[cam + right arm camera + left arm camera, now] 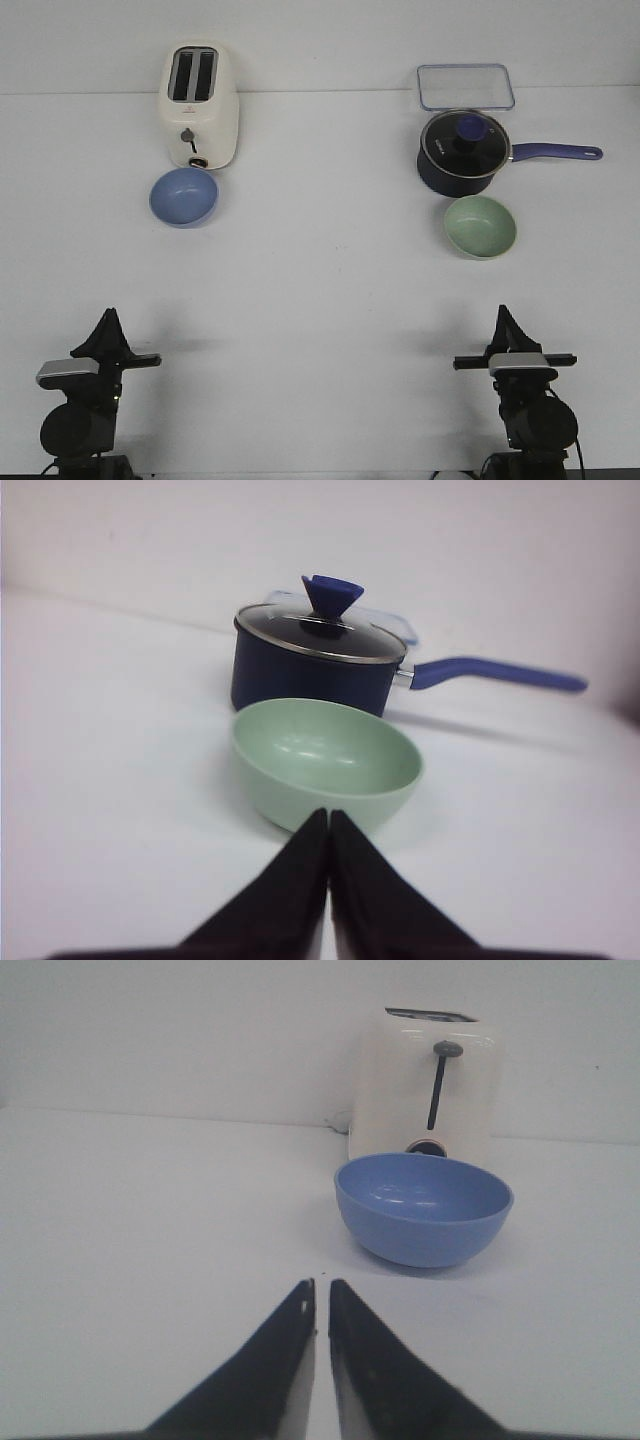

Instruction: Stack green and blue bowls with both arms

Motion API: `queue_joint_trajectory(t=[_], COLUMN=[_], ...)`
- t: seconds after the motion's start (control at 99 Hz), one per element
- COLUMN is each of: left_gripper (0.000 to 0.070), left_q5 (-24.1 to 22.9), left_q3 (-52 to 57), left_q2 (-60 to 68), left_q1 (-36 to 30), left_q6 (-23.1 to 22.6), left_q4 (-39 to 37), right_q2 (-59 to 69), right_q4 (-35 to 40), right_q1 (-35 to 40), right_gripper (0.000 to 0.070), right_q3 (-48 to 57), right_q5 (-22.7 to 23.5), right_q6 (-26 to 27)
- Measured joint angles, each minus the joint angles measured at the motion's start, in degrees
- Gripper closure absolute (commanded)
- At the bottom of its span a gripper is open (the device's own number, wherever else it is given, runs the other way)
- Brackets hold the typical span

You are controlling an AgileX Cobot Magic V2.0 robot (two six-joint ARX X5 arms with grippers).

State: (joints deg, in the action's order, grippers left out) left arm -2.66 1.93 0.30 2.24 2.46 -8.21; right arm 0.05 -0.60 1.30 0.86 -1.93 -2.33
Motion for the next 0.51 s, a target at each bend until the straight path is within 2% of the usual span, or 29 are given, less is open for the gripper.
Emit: queue_joint_trajectory(t=[0.111, 0.192, 0.333, 0.505], left_gripper=[0.0685, 0.0685, 0.0685, 0.0685], left_q5=[0.0, 0.0, 0.0, 0.0], left_q3=[0.0, 0.0, 0.0, 0.0], left_q2=[0.0, 0.0, 0.0, 0.0], left_q1=[0.0, 0.0, 0.0, 0.0], left_q6=[0.0, 0.0, 0.0, 0.0], left_q4=[0.0, 0.0, 0.0, 0.0], right_q2=[0.1, 1.9, 9.5, 26.1], right_q4=[4.7, 9.2, 12.3, 19.9], right_q1=[-0.2, -0.2, -0.2, -1.8], right_gripper=[0.07, 0.07, 0.07, 0.0684], right_q3=[1.9, 5.8, 15.9, 30.1], right_q5=[-1.3, -1.4, -2.2, -2.5], right_q6=[10.1, 14.4, 18.3, 19.2])
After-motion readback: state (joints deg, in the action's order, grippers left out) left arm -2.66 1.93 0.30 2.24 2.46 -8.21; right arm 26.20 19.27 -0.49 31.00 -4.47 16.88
